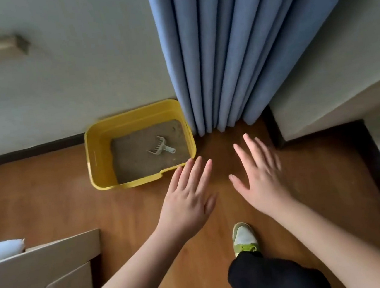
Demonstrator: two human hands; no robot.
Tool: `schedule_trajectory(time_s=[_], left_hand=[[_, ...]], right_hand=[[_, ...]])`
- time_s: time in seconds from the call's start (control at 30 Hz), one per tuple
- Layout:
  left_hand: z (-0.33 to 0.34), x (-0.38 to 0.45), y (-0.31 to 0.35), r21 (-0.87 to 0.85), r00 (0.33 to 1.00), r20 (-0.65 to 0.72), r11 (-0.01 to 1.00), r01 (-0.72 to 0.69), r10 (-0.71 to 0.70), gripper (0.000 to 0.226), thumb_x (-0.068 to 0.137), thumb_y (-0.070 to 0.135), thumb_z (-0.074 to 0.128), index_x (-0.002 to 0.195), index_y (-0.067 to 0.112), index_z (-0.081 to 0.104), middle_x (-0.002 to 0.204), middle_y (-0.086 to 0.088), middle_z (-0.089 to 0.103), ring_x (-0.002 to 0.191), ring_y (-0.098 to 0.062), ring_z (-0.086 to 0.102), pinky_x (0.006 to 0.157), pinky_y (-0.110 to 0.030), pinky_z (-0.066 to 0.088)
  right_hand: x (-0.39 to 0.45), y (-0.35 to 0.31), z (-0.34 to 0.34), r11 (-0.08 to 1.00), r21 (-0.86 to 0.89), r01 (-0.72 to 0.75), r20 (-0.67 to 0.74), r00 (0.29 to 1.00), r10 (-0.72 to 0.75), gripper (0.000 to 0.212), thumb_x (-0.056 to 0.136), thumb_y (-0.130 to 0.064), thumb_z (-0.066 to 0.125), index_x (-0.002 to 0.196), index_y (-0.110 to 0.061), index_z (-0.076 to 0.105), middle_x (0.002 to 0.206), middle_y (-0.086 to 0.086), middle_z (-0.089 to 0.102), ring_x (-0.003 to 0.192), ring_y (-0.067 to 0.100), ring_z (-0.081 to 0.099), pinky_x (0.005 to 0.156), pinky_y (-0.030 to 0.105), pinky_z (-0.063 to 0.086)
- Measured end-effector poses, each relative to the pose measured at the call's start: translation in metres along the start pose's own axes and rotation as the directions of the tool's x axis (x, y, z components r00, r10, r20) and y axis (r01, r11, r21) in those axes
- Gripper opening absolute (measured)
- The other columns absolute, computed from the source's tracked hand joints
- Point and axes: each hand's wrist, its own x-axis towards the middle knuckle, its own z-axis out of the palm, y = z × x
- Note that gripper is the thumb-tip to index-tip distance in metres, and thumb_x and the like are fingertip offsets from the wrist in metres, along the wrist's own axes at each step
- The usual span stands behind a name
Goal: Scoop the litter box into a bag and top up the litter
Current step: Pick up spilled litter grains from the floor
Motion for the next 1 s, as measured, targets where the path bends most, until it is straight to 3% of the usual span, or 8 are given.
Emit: schedule_trajectory(time_s=[0.17, 0.27, 0.43, 0.57, 0.73, 0.9, 1.0], left_hand=[[0.116, 0.018, -0.030, -0.012, 0.998, 0.002, 0.998, 0.068, -0.068, 0.067, 0.100, 0.054, 0.028, 0.156, 0.022, 0.013, 0.161, -0.005, 0.021, 0.151, -0.022, 0.008, 0.123, -0.040, 0.007], [0.176, 0.023, -0.039, 0.023, 0.996, 0.011, 0.996, 0.091, -0.091, 0.068, 0.100, 0.058, 0.026, 0.156, 0.023, 0.012, 0.162, -0.004, 0.019, 0.151, -0.022, 0.005, 0.122, -0.040, 0.003], [0.253, 0.043, -0.052, 0.043, 0.996, -0.007, 0.995, 0.085, -0.084, 0.071, 0.098, 0.058, 0.028, 0.156, 0.018, 0.017, 0.161, -0.007, 0.021, 0.151, -0.024, 0.007, 0.122, -0.044, 0.011], [0.310, 0.047, -0.040, 0.003, 0.966, 0.012, 0.966, 0.260, -0.260, 0.077, 0.096, 0.061, 0.025, 0.156, 0.015, 0.010, 0.163, -0.009, 0.009, 0.151, -0.025, 0.000, 0.121, -0.042, 0.004], [0.352, 0.042, -0.018, -0.014, 0.953, 0.082, 0.956, 0.293, -0.291, 0.078, 0.096, 0.065, 0.017, 0.157, 0.018, 0.001, 0.164, -0.006, 0.000, 0.150, -0.023, -0.007, 0.119, -0.039, -0.005], [0.362, 0.039, -0.029, 0.007, 0.970, 0.070, 0.972, 0.234, -0.234, 0.079, 0.095, 0.066, 0.018, 0.156, 0.019, 0.000, 0.164, -0.005, 0.001, 0.150, -0.024, -0.007, 0.120, -0.040, -0.004], [0.362, 0.040, -0.030, -0.010, 0.965, 0.043, 0.966, 0.258, -0.258, 0.079, 0.095, 0.066, 0.018, 0.156, 0.020, -0.001, 0.164, -0.005, 0.001, 0.151, -0.024, -0.006, 0.119, -0.040, -0.004]], right_hand=[[0.020, 0.034, 0.106, 0.995, -0.044, 0.089, 0.095, 0.992, -0.085, 0.073, 0.091, -0.049, 0.050, 0.152, -0.021, 0.021, 0.161, 0.003, 0.010, 0.147, 0.023, 0.010, 0.116, 0.050, 0.020], [0.027, 0.050, 0.156, 0.993, -0.045, 0.112, 0.105, 0.989, -0.107, 0.072, 0.092, -0.049, 0.048, 0.152, -0.022, 0.018, 0.161, 0.002, 0.009, 0.148, 0.021, 0.008, 0.116, 0.047, 0.014], [0.035, 0.087, 0.221, 0.992, -0.079, 0.096, 0.118, 0.989, -0.086, 0.076, 0.092, -0.051, 0.048, 0.153, -0.023, 0.012, 0.161, 0.001, 0.009, 0.148, 0.021, 0.006, 0.117, 0.045, 0.009], [0.030, 0.111, 0.265, 0.997, -0.078, 0.008, 0.161, 0.987, 0.005, 0.081, 0.091, -0.054, 0.050, 0.153, -0.022, 0.009, 0.161, 0.001, 0.009, 0.148, 0.020, 0.007, 0.117, 0.042, 0.005], [0.020, 0.118, 0.311, 0.996, -0.053, -0.079, 0.268, 0.959, 0.090, 0.077, 0.091, -0.051, 0.054, 0.152, -0.026, 0.014, 0.154, 0.003, 0.025, 0.140, 0.024, 0.027, 0.114, 0.041, 0.025], [0.013, 0.106, 0.353, 0.994, 0.036, -0.104, 0.327, 0.941, 0.087, 0.060, 0.092, -0.040, 0.057, 0.146, -0.027, 0.034, 0.144, 0.000, 0.040, 0.132, 0.022, 0.038, 0.108, 0.038, 0.034], [0.012, 0.105, 0.369, 0.955, 0.176, -0.238, 0.303, 0.936, 0.177, 0.045, 0.092, -0.033, 0.059, 0.136, -0.027, 0.048, 0.133, -0.004, 0.051, 0.116, 0.019, 0.053, 0.091, 0.031, 0.050]])
